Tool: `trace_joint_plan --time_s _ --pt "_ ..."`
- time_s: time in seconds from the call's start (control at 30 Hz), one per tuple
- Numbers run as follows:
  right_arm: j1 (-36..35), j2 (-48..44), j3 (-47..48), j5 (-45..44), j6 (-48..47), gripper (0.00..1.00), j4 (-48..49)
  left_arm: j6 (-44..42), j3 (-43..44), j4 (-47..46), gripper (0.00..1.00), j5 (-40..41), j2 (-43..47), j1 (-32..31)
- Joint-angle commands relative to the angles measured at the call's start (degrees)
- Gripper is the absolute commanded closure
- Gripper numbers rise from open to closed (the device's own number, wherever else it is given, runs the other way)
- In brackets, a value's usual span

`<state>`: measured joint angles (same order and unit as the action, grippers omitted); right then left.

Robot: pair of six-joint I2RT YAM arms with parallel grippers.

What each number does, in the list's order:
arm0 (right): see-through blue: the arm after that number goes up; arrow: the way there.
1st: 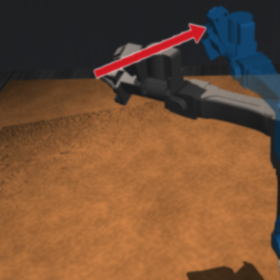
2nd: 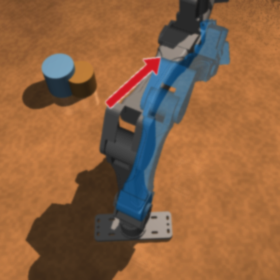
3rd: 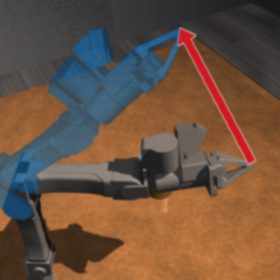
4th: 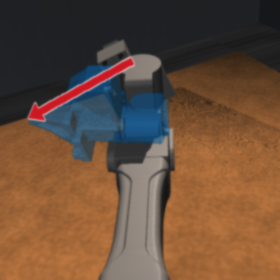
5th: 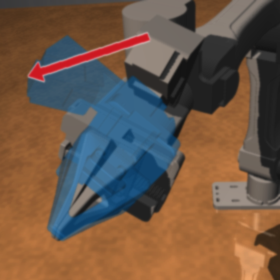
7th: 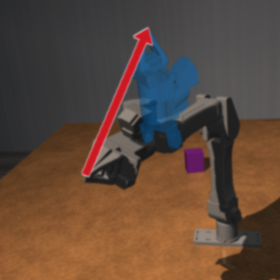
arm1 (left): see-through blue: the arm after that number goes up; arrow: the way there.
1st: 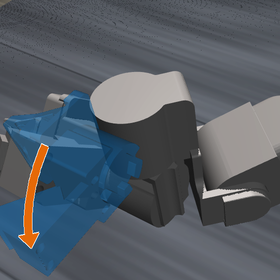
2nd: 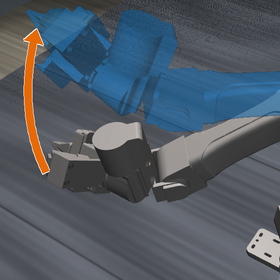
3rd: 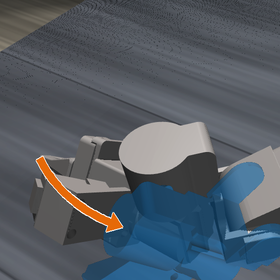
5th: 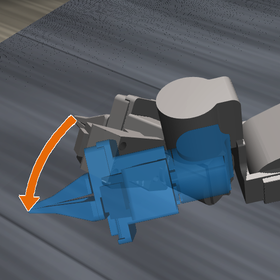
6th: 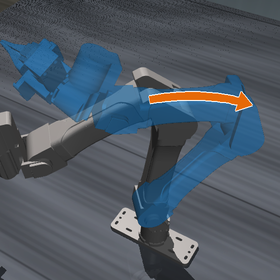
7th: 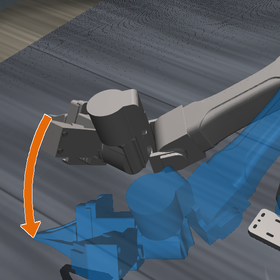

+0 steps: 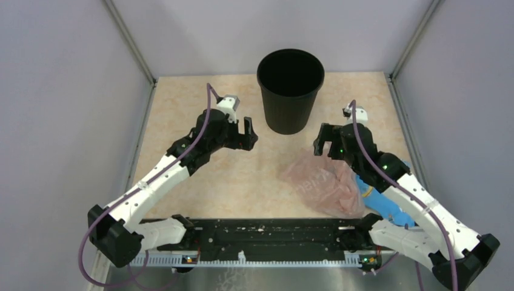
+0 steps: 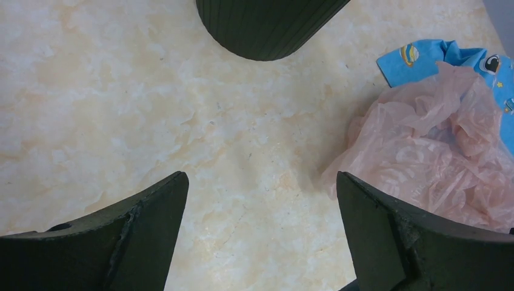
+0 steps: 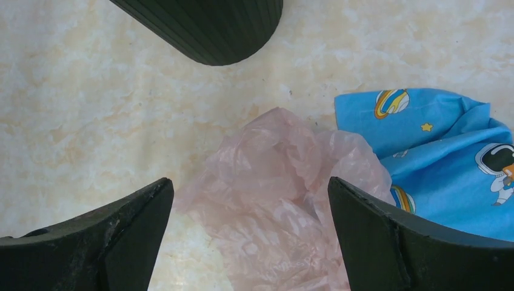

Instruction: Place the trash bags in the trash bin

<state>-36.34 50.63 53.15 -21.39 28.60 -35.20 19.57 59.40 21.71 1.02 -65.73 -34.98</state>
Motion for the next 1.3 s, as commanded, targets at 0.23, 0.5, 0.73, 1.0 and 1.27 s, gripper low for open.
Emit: trace_joint_plan --time_s 0.23,0.5,0.73,1.0,1.27 --pt "-0.24 -0.29 6.07 -1.58 -3.09 0.01 -2.53 -0.74 0.48 -0.55 0.02 -4.40 1.47 -0.15" --pt "-0.31 0.60 4.25 5.66 -1.88 0.01 -7.43 -0.24 -1.34 -3.34 0.02 -7.26 1.10 -0.01" --pt "-1.62 2.10 -1.35 8.34 0.79 0.01 -6.40 0.74 -2.63 -5.54 0.02 -11.32 -1.27 0.06" --pt "-1.64 5.42 -2.05 2.60 9.82 0.07 2.63 4.02 -4.91 -9.24 0.02 -13.83 -2.92 0.08" --pt "-1.57 11.35 -2.17 -3.61 16.29 0.16 7.32 4.34 -4.60 -10.15 0.02 -14.30 -4.93 0.26"
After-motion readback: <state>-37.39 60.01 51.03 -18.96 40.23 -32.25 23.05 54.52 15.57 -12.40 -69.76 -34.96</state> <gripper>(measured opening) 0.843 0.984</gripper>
